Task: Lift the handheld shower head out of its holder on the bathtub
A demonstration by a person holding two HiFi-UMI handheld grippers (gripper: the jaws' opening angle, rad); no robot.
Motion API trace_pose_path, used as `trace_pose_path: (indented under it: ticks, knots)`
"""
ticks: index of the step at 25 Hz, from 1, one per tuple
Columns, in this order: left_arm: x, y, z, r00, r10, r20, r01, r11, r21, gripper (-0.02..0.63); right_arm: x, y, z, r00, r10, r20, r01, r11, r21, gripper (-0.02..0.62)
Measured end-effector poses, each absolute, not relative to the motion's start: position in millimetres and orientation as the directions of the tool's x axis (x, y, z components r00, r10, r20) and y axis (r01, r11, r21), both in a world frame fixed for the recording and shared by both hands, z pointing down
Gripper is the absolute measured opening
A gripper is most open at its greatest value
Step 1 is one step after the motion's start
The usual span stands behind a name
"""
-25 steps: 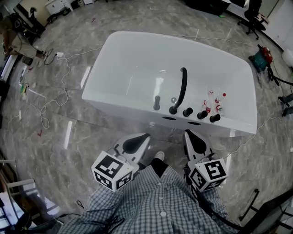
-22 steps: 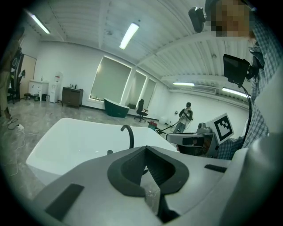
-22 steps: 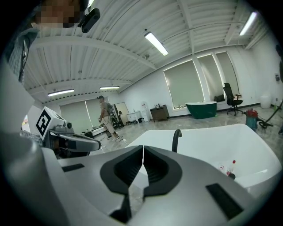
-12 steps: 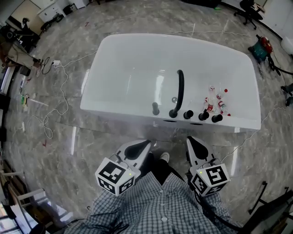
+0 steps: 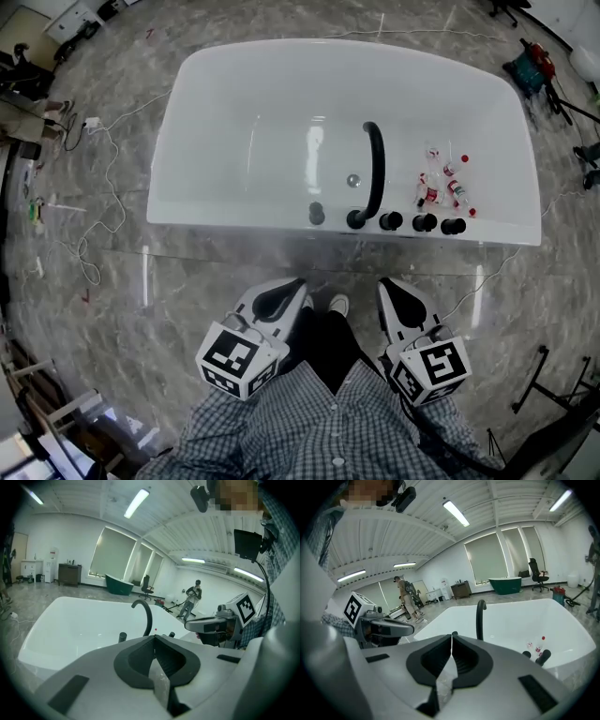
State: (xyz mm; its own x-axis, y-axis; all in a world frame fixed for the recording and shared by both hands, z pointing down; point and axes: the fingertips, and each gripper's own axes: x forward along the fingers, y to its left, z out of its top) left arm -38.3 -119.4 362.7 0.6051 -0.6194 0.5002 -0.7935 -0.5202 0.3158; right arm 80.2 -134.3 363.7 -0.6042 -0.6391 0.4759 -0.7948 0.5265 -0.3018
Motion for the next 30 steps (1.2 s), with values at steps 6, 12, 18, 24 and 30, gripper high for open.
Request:
trace_pose_path:
  ticks: [6, 12, 18, 24, 30]
  knots:
    - [-53, -133, 383, 0.597, -0.625, 0.502, -0.8, -0.512, 0.314, 0.009, 61, -136, 383, -0.602, -0.61, 0.515, -0.794, 0.53, -0.299, 0.018]
    - [-68, -145, 412, 0.6, -0.59, 0.54, -0.793, -0.529, 0.302, 0.009, 49, -139, 403, -0.58, -0.593, 0.559, -0.802, 0.536, -0.264, 0.018]
    - [-75, -154, 444, 0.604, -0.561, 0.567, -0.776, -0.575, 0.257, 0.009, 41, -132, 425, -0.579, -0.567, 0.586, -0.802, 0.526, -0.283, 0.018]
    - [-72, -175, 478, 0.609, -0.548, 0.573, -0.761, -0.609, 0.226, 0.009, 42, -136, 447, -0.571, -0.558, 0.602, -0.805, 0.523, -0.279, 0.018]
    - [-69, -206, 508, 0.607, -0.568, 0.556, -0.78, -0.562, 0.277, 0.009, 50, -147, 463, -0.551, -0.58, 0.6, -0.826, 0.483, -0.292, 0.018]
